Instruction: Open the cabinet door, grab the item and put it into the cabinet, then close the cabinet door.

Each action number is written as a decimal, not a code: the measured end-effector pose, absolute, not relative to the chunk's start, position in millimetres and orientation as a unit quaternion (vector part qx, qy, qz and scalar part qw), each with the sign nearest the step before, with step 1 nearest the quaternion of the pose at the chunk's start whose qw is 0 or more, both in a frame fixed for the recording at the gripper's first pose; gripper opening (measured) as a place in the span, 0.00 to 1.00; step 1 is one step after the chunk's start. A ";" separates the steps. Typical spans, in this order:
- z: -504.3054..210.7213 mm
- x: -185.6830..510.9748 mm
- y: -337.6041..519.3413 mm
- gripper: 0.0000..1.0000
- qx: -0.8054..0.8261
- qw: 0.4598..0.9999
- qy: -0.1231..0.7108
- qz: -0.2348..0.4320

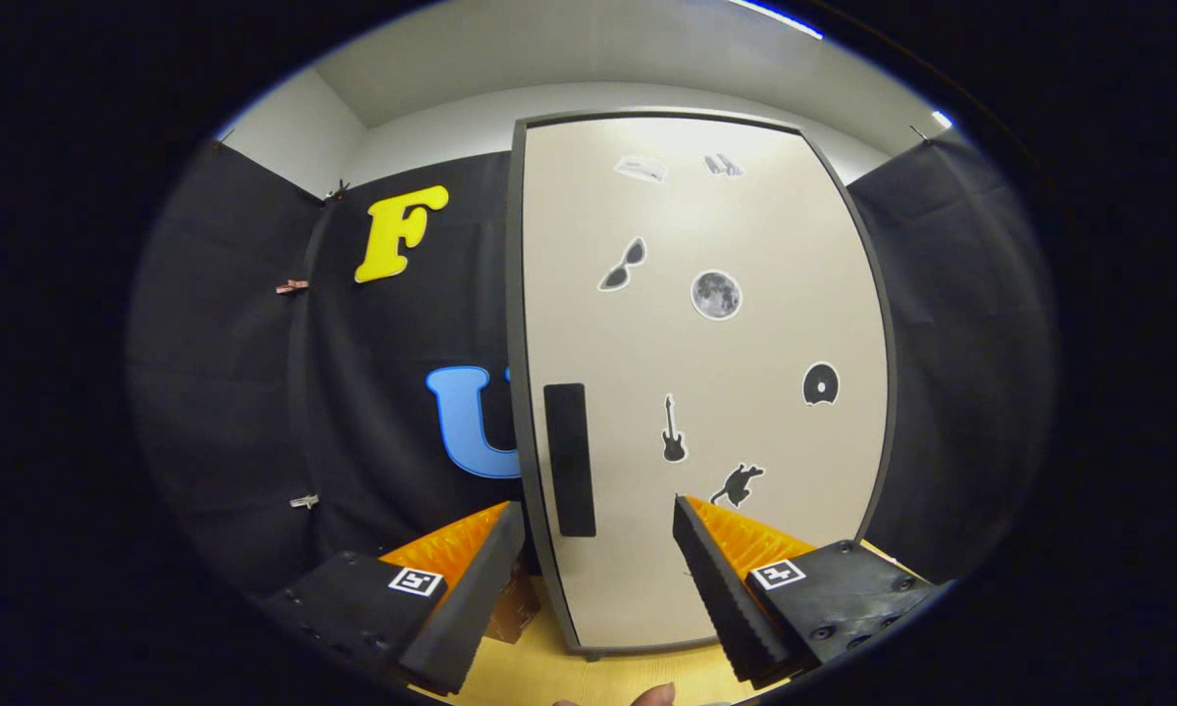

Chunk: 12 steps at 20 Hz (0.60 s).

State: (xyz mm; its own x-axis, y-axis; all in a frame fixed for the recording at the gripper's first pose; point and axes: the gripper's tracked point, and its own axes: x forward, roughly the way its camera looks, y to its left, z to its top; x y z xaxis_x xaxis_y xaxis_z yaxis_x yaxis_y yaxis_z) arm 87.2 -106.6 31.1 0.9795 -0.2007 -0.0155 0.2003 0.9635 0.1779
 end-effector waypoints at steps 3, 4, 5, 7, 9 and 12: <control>23.6 125.2 -111.9 0.98 0.084 0.991 0.013 -0.107; 22.1 135.9 -111.5 0.98 0.079 0.991 0.015 -0.108; 20.8 145.6 -112.6 0.98 0.074 0.991 0.017 -0.112; 20.7 160.8 -109.8 0.98 0.080 0.990 0.017 -0.113; 20.9 171.8 -104.8 0.97 0.080 0.990 0.016 -0.112; 24.5 181.0 -97.8 0.70 0.074 0.990 0.014 -0.117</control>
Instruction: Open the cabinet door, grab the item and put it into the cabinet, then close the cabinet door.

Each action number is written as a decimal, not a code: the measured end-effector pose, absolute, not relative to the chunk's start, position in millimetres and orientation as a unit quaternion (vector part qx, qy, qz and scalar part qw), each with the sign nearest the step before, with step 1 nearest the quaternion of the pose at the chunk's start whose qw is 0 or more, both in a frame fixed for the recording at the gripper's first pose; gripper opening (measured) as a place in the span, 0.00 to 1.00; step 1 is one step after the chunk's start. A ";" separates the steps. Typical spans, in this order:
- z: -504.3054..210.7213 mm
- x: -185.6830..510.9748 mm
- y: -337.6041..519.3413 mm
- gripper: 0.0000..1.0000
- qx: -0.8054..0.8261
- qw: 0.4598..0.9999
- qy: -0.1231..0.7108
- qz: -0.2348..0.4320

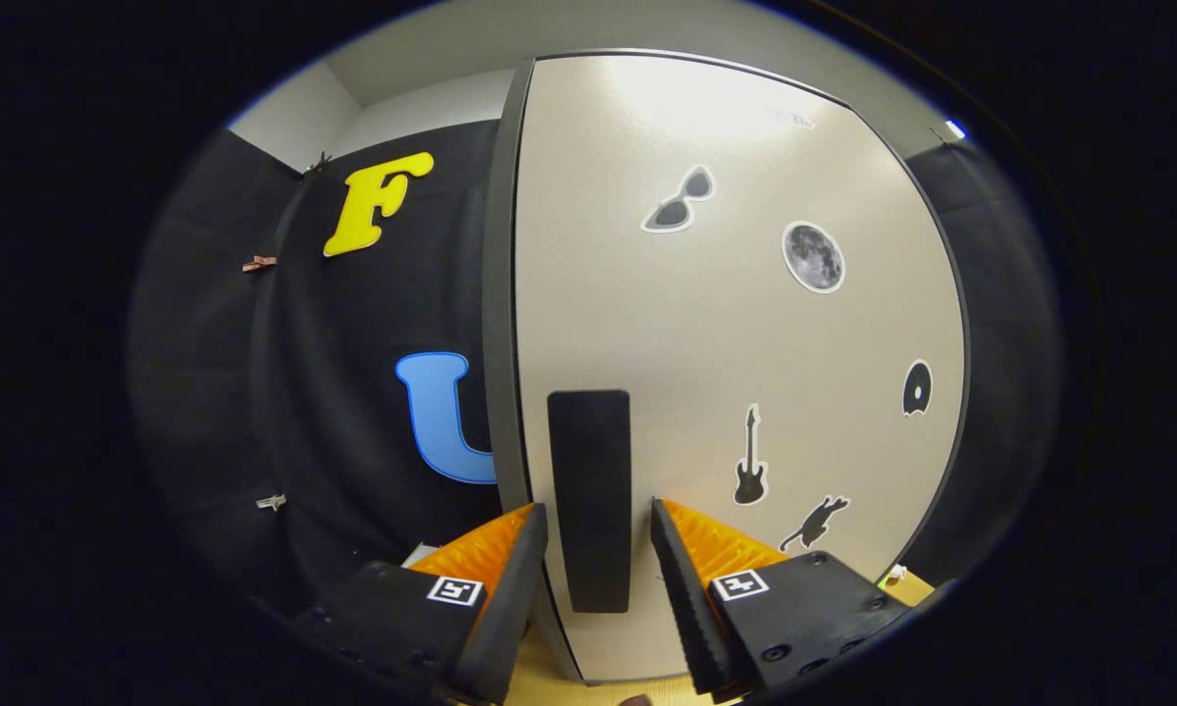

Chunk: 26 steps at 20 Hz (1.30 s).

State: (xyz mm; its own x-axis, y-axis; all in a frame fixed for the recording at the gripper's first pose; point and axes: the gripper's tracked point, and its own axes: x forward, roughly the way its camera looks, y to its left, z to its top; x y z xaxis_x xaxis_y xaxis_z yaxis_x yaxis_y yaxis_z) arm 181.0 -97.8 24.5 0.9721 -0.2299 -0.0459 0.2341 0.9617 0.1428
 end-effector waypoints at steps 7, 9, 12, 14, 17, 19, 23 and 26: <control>25.2 180.9 -103.0 0.23 0.077 0.988 0.018 -0.131; 24.6 176.6 -101.8 0.16 0.074 0.990 0.026 -0.119; 25.4 158.6 -98.1 0.16 0.082 0.992 0.035 -0.093; 27.4 139.8 -95.9 0.16 0.084 0.993 0.035 -0.075; 33.4 111.0 -93.6 0.16 0.092 0.994 0.035 -0.047; 34.2 93.6 -98.2 0.16 0.097 0.994 0.035 -0.033; 34.6 69.0 -111.6 0.16 0.103 0.994 0.035 -0.016; 35.1 52.2 -123.9 0.16 0.108 0.993 0.038 -0.011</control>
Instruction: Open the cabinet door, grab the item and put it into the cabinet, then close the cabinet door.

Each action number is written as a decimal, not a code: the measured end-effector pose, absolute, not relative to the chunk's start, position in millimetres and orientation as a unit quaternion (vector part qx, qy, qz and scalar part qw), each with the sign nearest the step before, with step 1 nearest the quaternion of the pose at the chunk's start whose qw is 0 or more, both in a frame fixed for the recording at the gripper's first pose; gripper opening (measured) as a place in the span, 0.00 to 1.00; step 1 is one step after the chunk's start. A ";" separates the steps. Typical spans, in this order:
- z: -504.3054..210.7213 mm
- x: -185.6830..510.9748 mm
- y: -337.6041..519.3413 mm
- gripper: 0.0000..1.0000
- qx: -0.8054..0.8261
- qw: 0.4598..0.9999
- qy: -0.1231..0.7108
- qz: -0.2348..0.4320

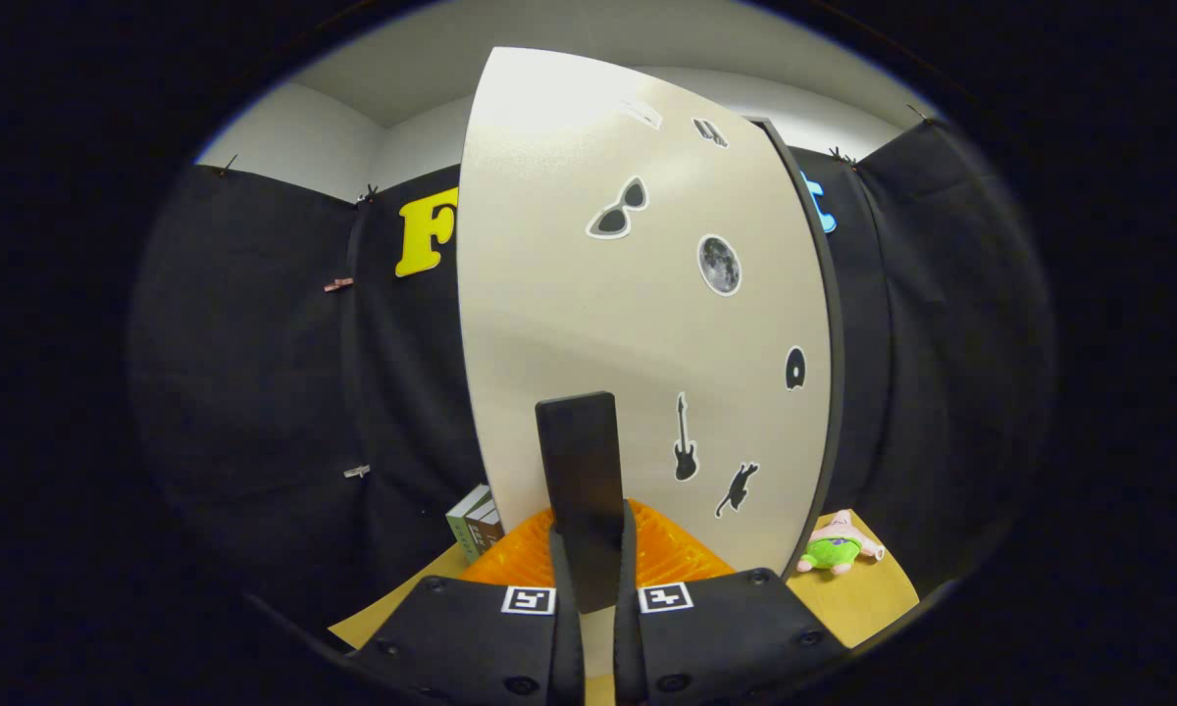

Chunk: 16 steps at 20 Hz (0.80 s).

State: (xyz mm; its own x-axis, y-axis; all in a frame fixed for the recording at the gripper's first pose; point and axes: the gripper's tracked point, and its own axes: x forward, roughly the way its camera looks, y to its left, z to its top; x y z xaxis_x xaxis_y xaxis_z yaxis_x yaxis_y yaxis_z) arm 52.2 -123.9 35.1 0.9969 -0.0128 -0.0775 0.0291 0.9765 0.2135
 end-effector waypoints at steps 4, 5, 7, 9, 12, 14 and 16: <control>35.8 34.4 -138.9 0.15 0.108 0.993 0.038 -0.015; 35.5 30.9 -143.5 0.15 0.108 0.993 0.037 -0.018; 35.4 22.9 -153.2 0.15 0.108 0.993 0.036 -0.031; 35.5 15.4 -163.8 0.15 0.110 0.992 0.035 -0.045; 35.9 4.1 -184.6 0.15 0.102 0.991 0.034 -0.075; 33.0 -2.6 -201.3 0.14 0.104 0.989 0.034 -0.098; 36.1 -8.8 -218.8 0.14 0.118 0.986 0.026 -0.118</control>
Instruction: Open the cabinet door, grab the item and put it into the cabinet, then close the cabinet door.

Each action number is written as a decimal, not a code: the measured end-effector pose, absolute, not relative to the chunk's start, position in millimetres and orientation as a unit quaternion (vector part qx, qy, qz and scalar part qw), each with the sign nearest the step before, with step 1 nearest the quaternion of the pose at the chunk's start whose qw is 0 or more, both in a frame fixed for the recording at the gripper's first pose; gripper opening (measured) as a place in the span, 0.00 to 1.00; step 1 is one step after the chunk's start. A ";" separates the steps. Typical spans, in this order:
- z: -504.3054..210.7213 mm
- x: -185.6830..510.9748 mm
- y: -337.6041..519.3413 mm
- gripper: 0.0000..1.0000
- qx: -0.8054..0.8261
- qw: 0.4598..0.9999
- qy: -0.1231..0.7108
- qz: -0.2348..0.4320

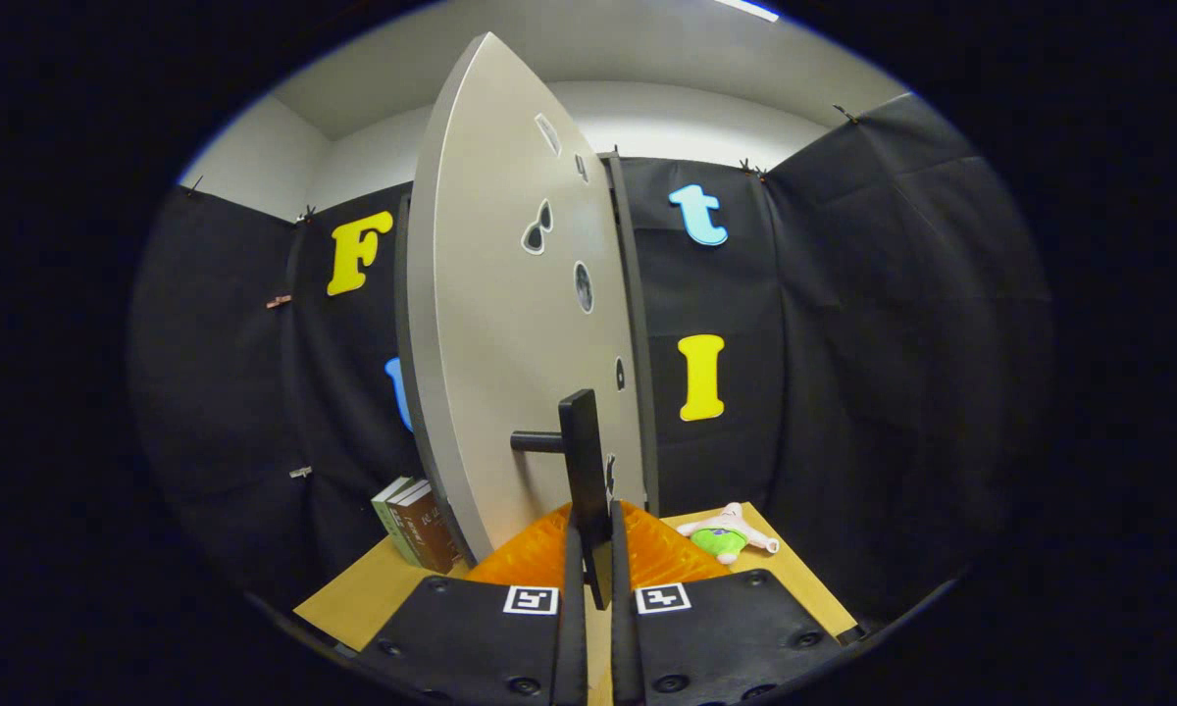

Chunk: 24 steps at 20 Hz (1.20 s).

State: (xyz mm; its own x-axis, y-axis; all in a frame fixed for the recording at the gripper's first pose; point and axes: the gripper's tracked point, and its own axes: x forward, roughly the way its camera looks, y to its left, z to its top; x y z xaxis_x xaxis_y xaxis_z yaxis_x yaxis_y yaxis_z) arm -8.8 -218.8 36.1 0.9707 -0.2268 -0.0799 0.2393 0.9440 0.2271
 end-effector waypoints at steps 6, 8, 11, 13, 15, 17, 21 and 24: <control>40.1 -27.3 -265.3 0.08 0.086 0.976 0.010 -0.199; 40.7 -30.8 -267.2 0.08 0.093 0.974 0.005 -0.206; 37.3 -38.6 -264.3 0.08 0.101 0.973 0.012 -0.209; 43.0 -51.3 -271.4 0.08 0.099 0.969 0.003 -0.225; 49.8 -67.2 -263.4 0.18 0.098 0.970 -0.009 -0.224; 57.1 -80.2 -250.5 0.58 0.096 0.973 -0.018 -0.210; 31.8 -86.6 -199.2 0.98 0.121 0.980 0.029 -0.153; 0.9 -83.3 -158.1 0.97 0.100 0.986 0.055 -0.119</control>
